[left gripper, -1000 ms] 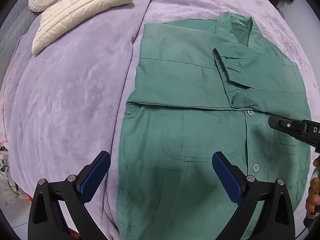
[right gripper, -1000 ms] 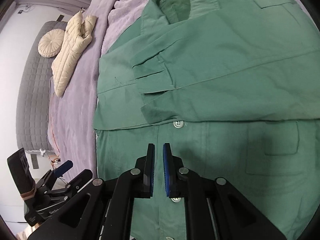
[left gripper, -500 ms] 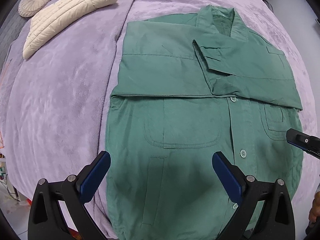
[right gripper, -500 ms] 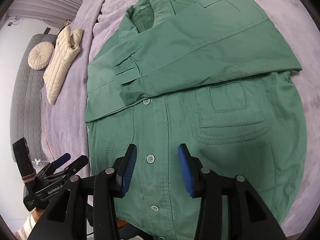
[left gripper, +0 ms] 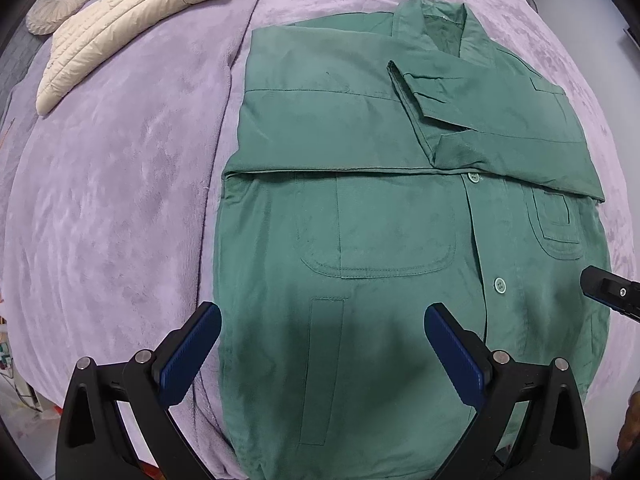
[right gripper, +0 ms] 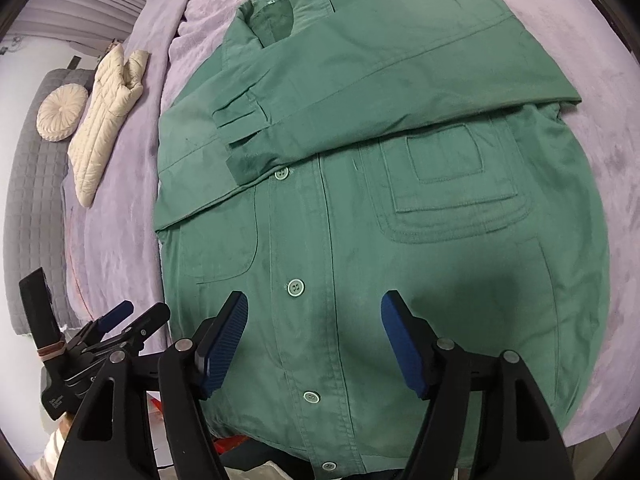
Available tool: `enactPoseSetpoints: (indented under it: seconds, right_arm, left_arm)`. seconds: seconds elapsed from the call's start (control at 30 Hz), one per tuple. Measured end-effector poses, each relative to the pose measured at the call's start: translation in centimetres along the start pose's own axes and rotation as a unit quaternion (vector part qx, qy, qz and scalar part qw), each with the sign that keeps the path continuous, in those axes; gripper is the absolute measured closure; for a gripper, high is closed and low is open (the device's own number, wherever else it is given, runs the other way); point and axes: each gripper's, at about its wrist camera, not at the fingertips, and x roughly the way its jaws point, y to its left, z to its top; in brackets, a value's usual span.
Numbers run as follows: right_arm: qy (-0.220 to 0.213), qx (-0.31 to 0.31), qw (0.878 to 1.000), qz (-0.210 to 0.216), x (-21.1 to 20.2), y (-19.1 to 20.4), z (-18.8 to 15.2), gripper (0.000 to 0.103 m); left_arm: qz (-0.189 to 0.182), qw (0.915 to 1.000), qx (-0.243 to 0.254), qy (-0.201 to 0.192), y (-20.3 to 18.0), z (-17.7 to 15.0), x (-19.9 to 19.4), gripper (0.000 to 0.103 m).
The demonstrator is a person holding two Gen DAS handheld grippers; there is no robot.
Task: Fold small clothes
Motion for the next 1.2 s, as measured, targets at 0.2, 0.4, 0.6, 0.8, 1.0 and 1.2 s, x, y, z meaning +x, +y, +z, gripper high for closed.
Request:
enactPoseSetpoints:
  seconds: [0.2, 0.4, 0.6, 0.8, 1.0, 1.2]
  right_arm:
    - [0.006, 0.028, 1.0, -0.01, 1.3, 0.8, -3.6, 0.03]
    - [-0.006, 0.017, 1.0, -0.017, 0.9, 1.7, -4.6, 0.023]
    - [-0.032, -0.021, 0.999, -0.013, -0.8, 2.7, -3.7, 0.019]
    - [-0.057, -0.02, 0.998, 0.03, -2.9, 0.3, -4.9, 0.018]
    - [-0.063, -0.004, 0.996, 0.063, -5.3, -5.5, -7.4, 0.017]
    - [-0.032, 0.004, 0.998, 0.06, -6.4, -11.3, -10.1, 0.017]
  left_arm:
    - [-0.006, 0.9994, 0.031, 0.017, 0.9, -1.0, 1.2, 0.001]
    - [-0.006, 0.999, 0.043, 0.011, 1.3, -2.3, 0.4, 0.001]
    - [-0.003, 0.9997, 0.022, -0.001, 1.6, -3.2, -0.7, 0.001]
    - [0.012, 0.9999, 0.005, -0.005, 0.6, -5.1, -1.6, 0.001]
    - [-0.002, 0.999, -0.045, 0.001, -0.5, -8.7, -2.1, 0.001]
    - [0.006, 0.9948, -0.101, 0.014, -1.0, -13.8, -2.1, 0.001]
